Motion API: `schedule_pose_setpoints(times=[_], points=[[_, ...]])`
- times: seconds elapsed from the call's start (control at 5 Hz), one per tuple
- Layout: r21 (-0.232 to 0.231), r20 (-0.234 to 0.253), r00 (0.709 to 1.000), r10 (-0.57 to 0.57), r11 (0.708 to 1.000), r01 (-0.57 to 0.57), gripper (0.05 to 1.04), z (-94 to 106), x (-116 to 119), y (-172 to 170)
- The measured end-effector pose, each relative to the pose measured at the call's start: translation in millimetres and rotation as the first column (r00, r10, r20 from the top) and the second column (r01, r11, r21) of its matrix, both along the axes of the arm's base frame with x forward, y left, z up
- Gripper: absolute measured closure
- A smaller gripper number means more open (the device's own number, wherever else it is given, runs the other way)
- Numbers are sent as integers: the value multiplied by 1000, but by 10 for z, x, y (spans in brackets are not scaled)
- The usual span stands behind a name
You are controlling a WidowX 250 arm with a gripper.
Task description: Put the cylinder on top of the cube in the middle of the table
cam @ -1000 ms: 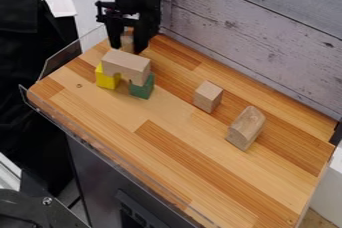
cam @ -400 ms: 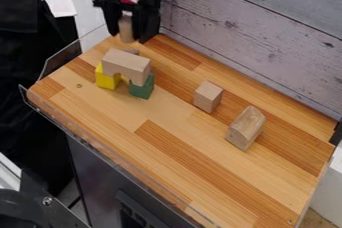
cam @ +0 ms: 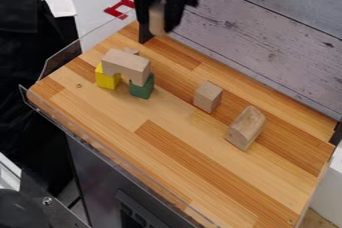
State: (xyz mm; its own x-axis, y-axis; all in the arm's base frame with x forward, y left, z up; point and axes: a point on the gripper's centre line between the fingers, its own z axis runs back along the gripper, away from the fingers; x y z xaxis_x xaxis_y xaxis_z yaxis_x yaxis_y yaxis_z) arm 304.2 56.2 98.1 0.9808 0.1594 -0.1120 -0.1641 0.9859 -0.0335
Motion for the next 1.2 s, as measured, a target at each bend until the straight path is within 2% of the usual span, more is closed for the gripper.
schedule_pose_setpoints(times=[0.2, 0.4, 0.6, 0.8, 1.2], points=[[-14, -63, 993, -102, 995, 101, 537, -75, -32, -334], [-38, -123, 972, -199, 980, 196, 537, -289, -35, -628], [-86, -144, 952, -271, 962, 260, 537, -503, -24, -797], [-107, -117, 947, -298, 952, 286, 537, -569, 19, -868], [-95, -99, 960, -261, 963, 252, 537, -600, -28, -747]])
